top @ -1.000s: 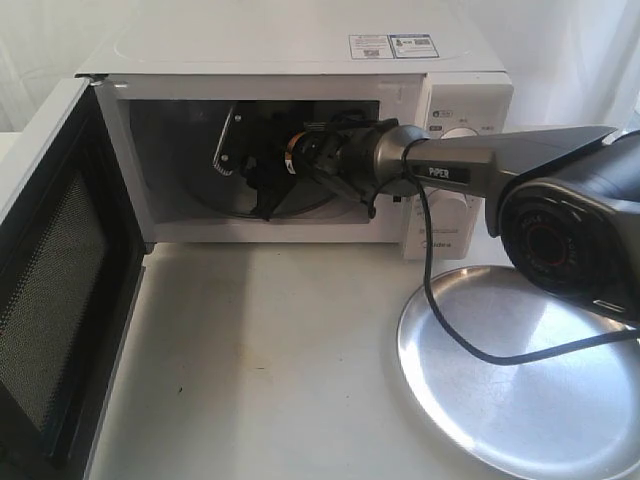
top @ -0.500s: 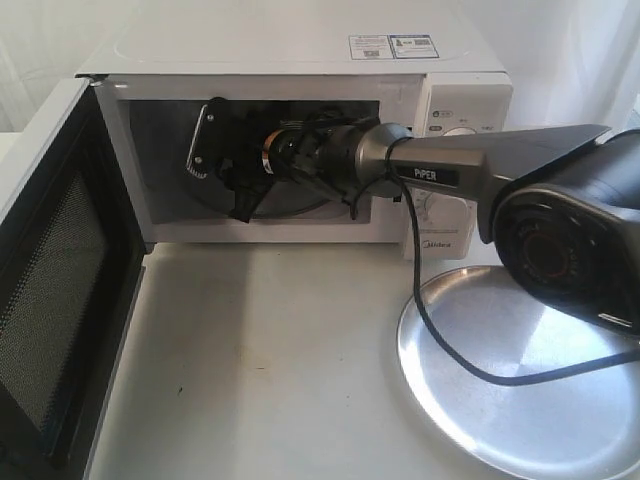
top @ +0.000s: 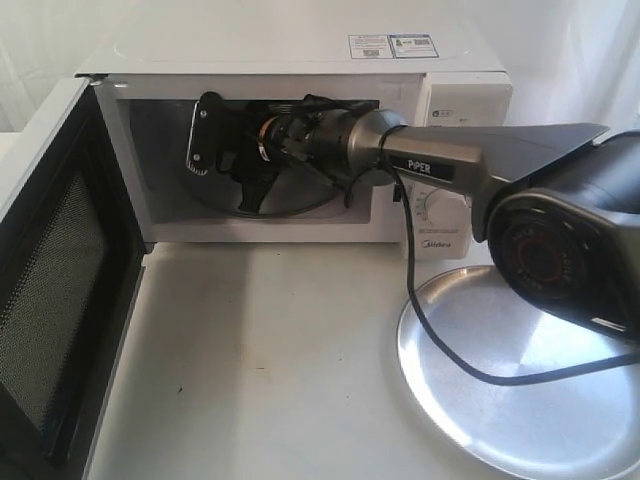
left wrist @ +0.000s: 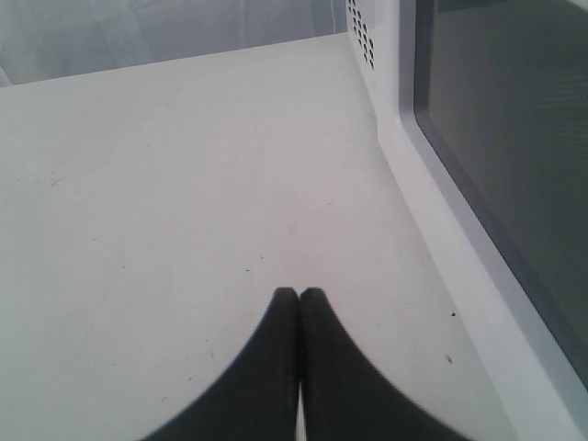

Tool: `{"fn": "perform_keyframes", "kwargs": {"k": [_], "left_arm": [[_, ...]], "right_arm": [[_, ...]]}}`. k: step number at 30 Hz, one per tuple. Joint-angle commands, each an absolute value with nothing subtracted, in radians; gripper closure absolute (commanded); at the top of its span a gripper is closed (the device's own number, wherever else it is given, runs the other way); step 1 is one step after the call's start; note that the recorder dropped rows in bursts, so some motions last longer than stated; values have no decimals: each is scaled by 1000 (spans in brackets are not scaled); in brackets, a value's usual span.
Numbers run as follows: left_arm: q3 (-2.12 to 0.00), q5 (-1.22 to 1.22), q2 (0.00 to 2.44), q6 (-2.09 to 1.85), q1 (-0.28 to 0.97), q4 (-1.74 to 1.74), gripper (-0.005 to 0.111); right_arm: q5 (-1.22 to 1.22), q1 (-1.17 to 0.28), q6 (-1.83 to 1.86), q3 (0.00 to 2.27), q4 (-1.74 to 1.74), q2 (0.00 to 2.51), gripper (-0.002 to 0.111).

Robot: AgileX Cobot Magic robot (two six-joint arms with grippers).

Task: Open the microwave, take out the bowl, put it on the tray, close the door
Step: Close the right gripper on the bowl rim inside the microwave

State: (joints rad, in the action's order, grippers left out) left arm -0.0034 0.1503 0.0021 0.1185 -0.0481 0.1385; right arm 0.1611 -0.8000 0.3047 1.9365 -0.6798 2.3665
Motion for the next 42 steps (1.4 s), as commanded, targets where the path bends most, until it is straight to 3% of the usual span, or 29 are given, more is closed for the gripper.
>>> {"fn": "perform_keyframes", "kwargs": {"k": [1, 7, 12, 17, 34, 42], "left_arm": [[0, 149, 0, 125, -47, 135, 107], [0, 149, 0, 125, -47, 135, 107], [0, 149, 0, 125, -47, 135, 107], [0, 149, 0, 125, -47, 135, 107], [0, 149, 0, 125, -47, 135, 107], [0, 149, 0, 125, -47, 135, 107]], "right_arm": [[252, -786, 226, 2014, -758, 2396, 59], [305, -805, -86, 2025, -1073, 2421, 61], [354, -819, -94, 2023, -1091, 2434, 46], [386, -817, -157, 2025, -1117, 2434, 54], [367, -815, -161, 2025, -1139, 2453, 54], [328, -811, -161, 2025, -1164, 2473, 65]]}}
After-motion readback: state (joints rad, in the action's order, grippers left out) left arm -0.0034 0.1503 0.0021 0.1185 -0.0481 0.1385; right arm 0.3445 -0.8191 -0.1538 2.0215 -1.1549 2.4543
